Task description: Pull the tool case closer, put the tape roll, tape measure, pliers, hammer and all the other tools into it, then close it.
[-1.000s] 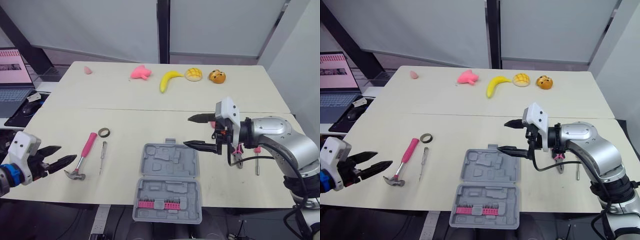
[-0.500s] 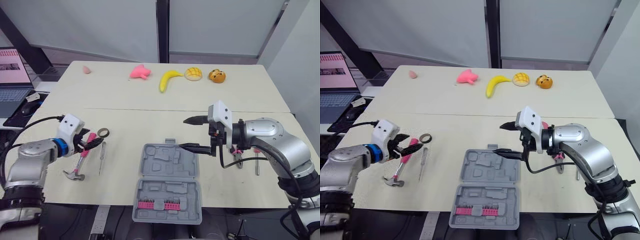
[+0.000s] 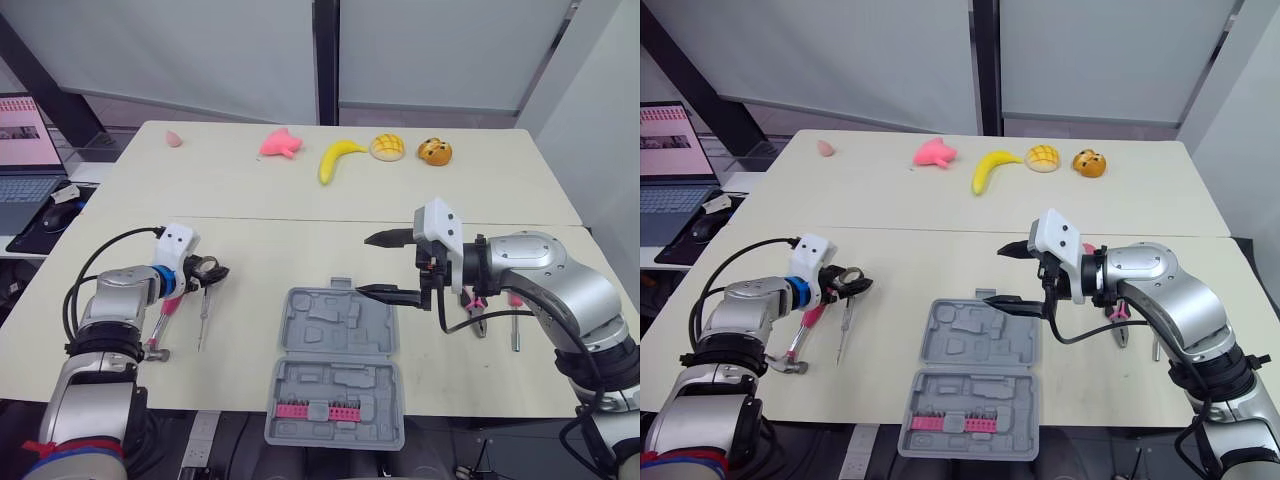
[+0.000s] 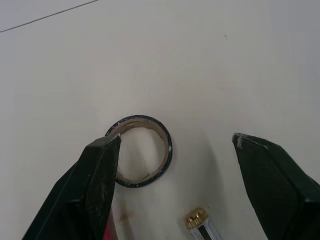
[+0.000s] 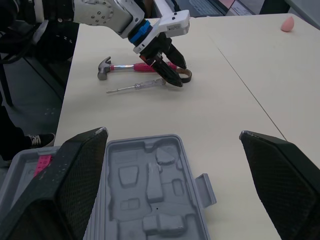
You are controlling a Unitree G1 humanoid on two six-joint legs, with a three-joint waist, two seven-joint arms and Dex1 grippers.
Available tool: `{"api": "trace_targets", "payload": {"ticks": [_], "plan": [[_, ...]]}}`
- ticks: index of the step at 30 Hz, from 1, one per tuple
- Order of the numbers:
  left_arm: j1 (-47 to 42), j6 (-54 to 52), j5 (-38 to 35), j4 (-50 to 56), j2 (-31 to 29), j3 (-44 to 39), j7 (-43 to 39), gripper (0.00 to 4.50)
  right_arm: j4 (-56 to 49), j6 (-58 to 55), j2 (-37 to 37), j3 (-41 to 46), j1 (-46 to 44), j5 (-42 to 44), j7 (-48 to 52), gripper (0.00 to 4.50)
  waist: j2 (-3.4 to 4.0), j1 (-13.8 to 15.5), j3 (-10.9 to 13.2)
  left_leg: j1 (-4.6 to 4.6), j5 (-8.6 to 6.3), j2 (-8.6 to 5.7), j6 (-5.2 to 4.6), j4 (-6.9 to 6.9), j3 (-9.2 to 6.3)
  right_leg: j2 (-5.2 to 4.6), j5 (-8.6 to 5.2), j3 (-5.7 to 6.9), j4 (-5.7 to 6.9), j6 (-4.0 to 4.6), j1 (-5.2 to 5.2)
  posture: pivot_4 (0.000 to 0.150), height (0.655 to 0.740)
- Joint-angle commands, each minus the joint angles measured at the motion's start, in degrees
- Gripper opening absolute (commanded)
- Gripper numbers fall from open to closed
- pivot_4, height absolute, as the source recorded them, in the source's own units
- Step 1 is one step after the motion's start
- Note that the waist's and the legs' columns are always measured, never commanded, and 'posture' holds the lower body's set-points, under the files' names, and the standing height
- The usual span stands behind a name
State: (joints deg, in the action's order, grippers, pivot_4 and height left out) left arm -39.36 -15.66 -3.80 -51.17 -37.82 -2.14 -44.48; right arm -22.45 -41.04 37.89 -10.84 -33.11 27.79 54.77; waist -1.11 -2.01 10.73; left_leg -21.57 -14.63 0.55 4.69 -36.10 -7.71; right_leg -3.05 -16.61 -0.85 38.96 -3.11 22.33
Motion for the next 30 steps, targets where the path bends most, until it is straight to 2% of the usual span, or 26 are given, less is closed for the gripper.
{"api": "trace_targets", "payload": {"ticks": [1,4,13,14,18,21,23,26,30], "plan": [[-3.56,2.21,1.64,-4.7,0.72,0.77,0.38,3.66,-2.99,-0.5,0.71,1.05,-0.78,0.63,-0.17,4.5,0.0,-0.02,0.0,-0.01,0.0,0.0,0.0,-0.01,-0.01,0.0,0.0,0.01,0.0,0.0,0.0,0.15,0.7369],[-5.35,3.32,2.49,-8.22,1.34,0.96,0.71,3.1,-3.51,-1.15,0.87,1.38,-0.61,0.86,-0.4,4.5,0.0,-0.08,0.0,-0.03,0.0,0.0,0.0,-0.01,-0.02,0.0,0.0,0.02,0.0,0.0,0.01,0.15,0.7369],[-8.2,5.72,4.3,-13.6,2.03,0.85,1.7,0.23,-4.72,-2.39,1.62,2.41,0.31,1.42,-1.18,4.5,-0.01,-0.28,0.0,-0.05,0.0,-0.01,0.0,-0.02,-0.02,-0.01,0.0,0.02,0.0,-0.01,0.02,0.15,0.7369],[-8.38,6.01,4.28,-13.72,1.82,0.65,1.62,0.03,-4.78,-2.42,1.67,2.48,0.4,1.42,-1.31,4.5,-0.01,-0.29,0.0,-0.05,0.0,-0.01,0.0,-0.02,-0.03,0.0,0.0,0.03,0.0,-0.01,0.02,0.15,0.7369],[-8.4,6.46,3.56,-11.99,0.89,0.23,-1.13,0.03,-5.02,-2.39,1.77,2.58,0.76,1.42,-1.67,4.5,-0.01,-0.36,0.0,-0.05,0.0,-0.01,0.0,-0.02,-0.04,0.0,0.0,0.03,0.01,-0.01,0.02,0.15,0.7369],[-6.59,5.73,2.56,-6.99,-0.14,0.51,-6.37,0.03,-5.32,-2.31,1.93,2.69,1.21,1.37,-1.88,4.5,-0.01,-0.45,0.0,-0.08,0.0,-0.01,0.0,-0.02,-0.04,0.0,0.0,0.03,0.0,-0.01,0.04,0.15,0.7369],[-3.91,5.02,0.53,-1.05,-1.05,-0.25,-11.09,0.03,-5.67,-2.25,2.23,2.81,1.63,1.21,-2.04,4.5,-0.01,-0.55,0.0,-0.11,0.01,-0.01,0.01,-0.02,-0.04,0.0,0.0,0.02,0.0,-0.01,0.07,0.15,0.7369],[1.97,3.31,-6.7,10.95,-2.48,-3.75,-19.49,0.03,-6.55,-2.37,3.11,3.17,2.7,1.06,-2.39,4.5,-0.01,-0.81,0.0,-0.13,0.01,0.01,0.01,0.0,-0.02,-0.01,0.0,0.01,-0.02,-0.01,0.08,0.15,0.7369],[8.29,-4.57,-12.28,23.4,-5.91,-5.74,-24.43,0.03,-8.46,-2.56,4.65,4.02,5.46,1.38,-2.89,4.5,-0.01,-0.97,0.0,-0.17,0.01,0.02,0.01,-0.01,-0.03,-0.02,0.0,0.01,-0.01,-0.01,0.14,0.15,0.7369]]}}
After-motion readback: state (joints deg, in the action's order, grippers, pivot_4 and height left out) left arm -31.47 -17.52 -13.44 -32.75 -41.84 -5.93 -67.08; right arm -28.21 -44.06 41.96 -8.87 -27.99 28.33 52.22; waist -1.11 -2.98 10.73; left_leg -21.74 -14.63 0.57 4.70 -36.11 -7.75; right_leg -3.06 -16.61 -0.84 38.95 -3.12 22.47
